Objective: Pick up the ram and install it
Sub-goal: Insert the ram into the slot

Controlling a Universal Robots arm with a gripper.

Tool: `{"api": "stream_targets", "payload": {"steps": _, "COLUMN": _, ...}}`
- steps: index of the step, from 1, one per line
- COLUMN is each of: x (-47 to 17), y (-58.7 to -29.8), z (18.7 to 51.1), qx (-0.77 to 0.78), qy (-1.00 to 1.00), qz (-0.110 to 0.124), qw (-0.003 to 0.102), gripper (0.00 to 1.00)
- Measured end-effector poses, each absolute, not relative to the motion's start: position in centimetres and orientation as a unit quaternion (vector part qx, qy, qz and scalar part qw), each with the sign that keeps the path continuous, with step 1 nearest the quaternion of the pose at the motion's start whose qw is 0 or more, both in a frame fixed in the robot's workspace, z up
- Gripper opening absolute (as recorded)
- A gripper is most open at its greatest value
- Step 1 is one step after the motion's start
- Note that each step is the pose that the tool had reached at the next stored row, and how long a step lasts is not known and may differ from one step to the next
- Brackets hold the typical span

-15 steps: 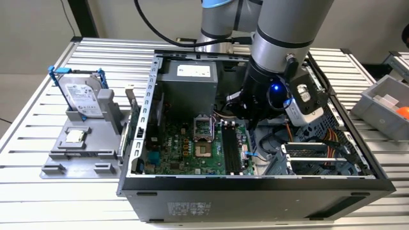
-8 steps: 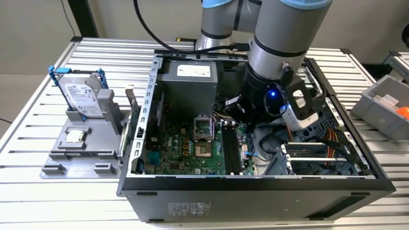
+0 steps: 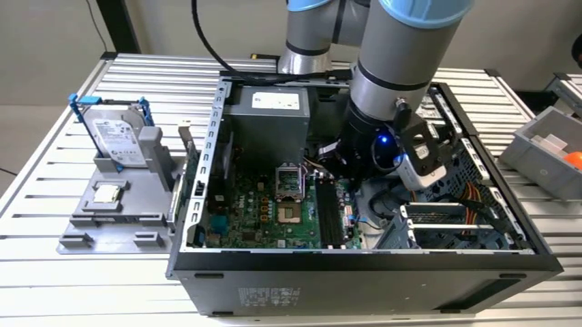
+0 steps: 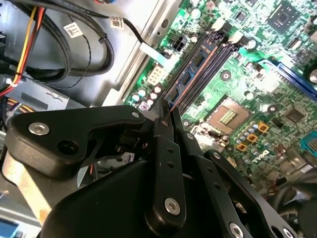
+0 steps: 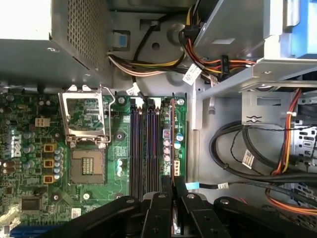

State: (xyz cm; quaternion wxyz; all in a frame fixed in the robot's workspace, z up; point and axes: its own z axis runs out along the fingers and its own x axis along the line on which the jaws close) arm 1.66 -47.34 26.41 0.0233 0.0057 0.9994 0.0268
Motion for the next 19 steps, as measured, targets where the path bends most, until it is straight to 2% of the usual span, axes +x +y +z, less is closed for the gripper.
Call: {"api": "stream_targets", "payload": {"steps": 19, "x": 1.8, "y": -46.4, "z": 23.8, "qx": 0.004, "qy": 0.999, "qz": 0.026, "qw": 0.023, "gripper": 0.0}}
